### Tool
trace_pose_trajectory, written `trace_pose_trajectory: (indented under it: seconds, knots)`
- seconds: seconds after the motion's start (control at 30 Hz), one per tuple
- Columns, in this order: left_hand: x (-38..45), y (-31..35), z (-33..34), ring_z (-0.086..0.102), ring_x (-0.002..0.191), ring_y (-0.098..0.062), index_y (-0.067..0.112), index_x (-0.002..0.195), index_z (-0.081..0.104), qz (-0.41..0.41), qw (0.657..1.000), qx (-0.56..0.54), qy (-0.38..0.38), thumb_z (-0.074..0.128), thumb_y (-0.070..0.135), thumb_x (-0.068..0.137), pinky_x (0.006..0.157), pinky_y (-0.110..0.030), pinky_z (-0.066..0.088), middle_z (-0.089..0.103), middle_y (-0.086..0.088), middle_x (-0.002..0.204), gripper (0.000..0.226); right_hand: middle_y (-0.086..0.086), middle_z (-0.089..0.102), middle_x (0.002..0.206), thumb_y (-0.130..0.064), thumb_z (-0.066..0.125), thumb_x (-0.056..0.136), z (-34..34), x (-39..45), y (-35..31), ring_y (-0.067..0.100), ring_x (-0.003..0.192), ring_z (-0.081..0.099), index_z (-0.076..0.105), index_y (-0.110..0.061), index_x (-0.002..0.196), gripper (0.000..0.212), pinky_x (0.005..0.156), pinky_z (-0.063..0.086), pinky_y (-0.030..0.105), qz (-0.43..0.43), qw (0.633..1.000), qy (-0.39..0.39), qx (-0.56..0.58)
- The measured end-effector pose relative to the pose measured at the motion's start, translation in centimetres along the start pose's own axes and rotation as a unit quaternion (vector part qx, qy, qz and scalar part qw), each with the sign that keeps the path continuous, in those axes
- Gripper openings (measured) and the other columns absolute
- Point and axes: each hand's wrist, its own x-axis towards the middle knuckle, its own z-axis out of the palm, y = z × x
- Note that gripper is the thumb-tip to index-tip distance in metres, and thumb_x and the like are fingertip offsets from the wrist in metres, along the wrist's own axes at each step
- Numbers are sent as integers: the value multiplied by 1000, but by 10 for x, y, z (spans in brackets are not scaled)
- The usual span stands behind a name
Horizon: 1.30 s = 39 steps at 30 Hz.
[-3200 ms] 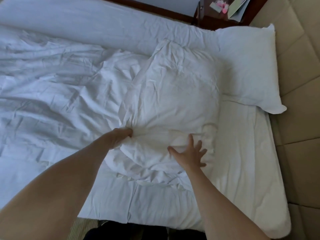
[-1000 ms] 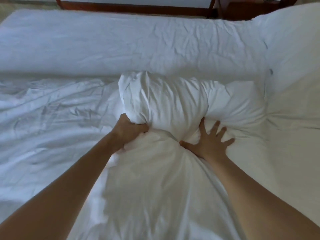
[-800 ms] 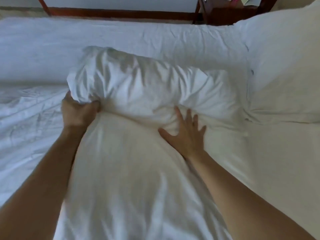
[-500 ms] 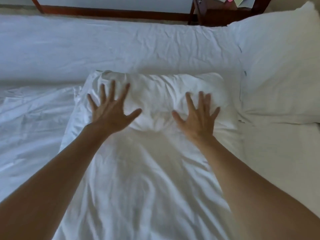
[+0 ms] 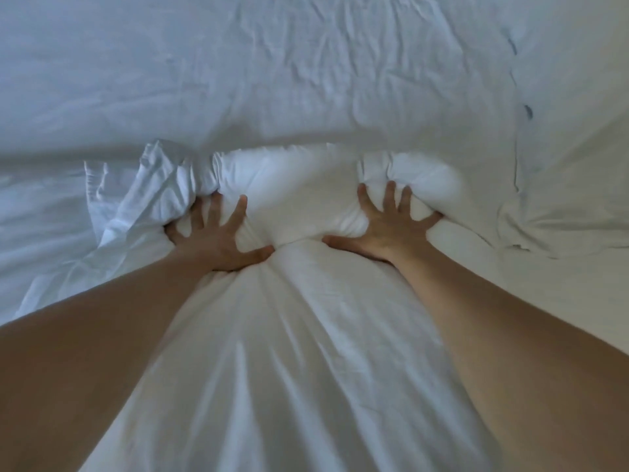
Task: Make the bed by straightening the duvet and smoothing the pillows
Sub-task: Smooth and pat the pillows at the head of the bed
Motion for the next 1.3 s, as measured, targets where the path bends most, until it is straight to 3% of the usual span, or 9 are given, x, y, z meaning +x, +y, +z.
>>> trace_pose_trajectory:
  seconds: [0.2,0.37,0.57,0.67,0.77,0.93,1.0,1.17,1.3]
  knots:
    - [30,-1,2,-39,141,-26,54,138,-34,4,1000,-6,13,42,97,56,104,-73,-13,-47,8,150,120,-4,-31,160,-107,36,36,-1,31,-20,22,147,-29,-22,-43,149,143,91,-8,87,2,1000,-12,-12]
    - [31,-5,13,-36,143,-25,54,142,-28,20,996,-15,82,37,99,56,104,-73,-15,-40,8,155,117,-3,-37,157,-108,32,36,0,27,-23,19,145,-34,-27,-43,148,143,90,-9,87,8,1000,2,-11]
    - [-13,0,27,-23,148,-30,44,151,-15,-1,987,15,159,21,89,77,107,-68,-17,-22,3,163,94,-4,-36,157,-102,17,59,10,-7,-17,17,145,-32,-28,-42,148,116,97,-16,81,-30,999,17,-30]
    - [-50,8,38,-15,150,-34,38,155,-7,-17,986,36,161,18,67,96,113,-65,-12,-10,1,165,70,-5,-30,160,-93,12,73,20,-38,-7,14,147,-27,-22,-38,151,102,107,-15,73,-56,998,13,-39]
    - [-97,10,51,-7,150,-37,35,156,-1,-15,985,84,152,13,51,102,116,-63,-10,-1,1,166,59,-4,-24,162,-82,7,84,33,-82,-1,12,149,-22,-17,-34,154,88,113,-15,64,-76,996,8,-36]
    - [-204,8,101,-6,151,-35,39,155,-1,-16,977,95,189,-3,70,87,112,-64,-17,0,0,166,75,-5,-18,164,-84,-1,81,61,-170,13,14,150,-18,-12,-34,155,90,112,-19,63,-100,993,25,-49]
    - [-245,7,122,-11,151,-32,41,154,-5,-14,981,96,167,-6,79,80,107,-67,-20,-6,1,166,83,-5,-19,164,-87,-4,77,75,-208,21,15,150,-20,-14,-35,155,94,109,-19,67,-104,991,25,-77]
    - [-306,3,146,-26,147,-34,46,151,-17,-52,990,72,111,-3,95,66,104,-68,-23,-22,1,163,99,-7,-35,157,-95,-5,66,97,-271,42,20,145,-34,-26,-41,149,101,97,-19,78,-73,993,-18,-94]
    - [-332,1,171,-29,145,-36,46,150,-19,-66,990,30,119,4,97,65,106,-73,-12,-26,5,161,101,-4,-37,157,-96,-6,65,119,-302,52,20,143,-36,-27,-42,148,101,97,-17,79,-54,997,3,-52]
